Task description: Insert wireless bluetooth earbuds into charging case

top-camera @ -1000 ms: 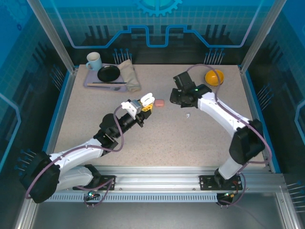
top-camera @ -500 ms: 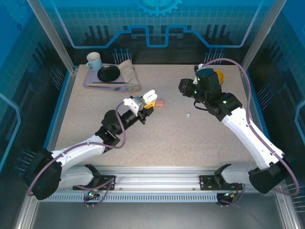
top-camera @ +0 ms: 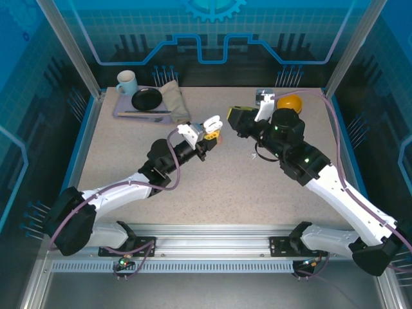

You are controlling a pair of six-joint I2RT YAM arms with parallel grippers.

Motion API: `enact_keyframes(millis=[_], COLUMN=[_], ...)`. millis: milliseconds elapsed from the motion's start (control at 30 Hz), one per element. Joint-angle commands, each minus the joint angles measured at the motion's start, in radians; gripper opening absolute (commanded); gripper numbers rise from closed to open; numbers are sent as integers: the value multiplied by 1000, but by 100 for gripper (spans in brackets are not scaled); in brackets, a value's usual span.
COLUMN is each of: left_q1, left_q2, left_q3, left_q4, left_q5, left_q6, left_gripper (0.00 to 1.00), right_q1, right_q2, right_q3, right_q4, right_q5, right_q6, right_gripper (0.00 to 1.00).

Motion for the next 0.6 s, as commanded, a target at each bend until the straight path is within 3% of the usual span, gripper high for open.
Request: enact_keyframes(millis=[0,567], left_q1=[-11,-22], left_q2=[18,44], left_q3=[54,118], left_q4=[44,12], left_q5=[26,40], left_q6=[-25,-61], left_gripper=[0,0], right_q1=[27,60], right_q2=[-28,-3], right_q3=[-56,-163], right_q4=[187,359], right_q5=[-32,-43], right_q6=[-35,19], right_gripper=[26,26])
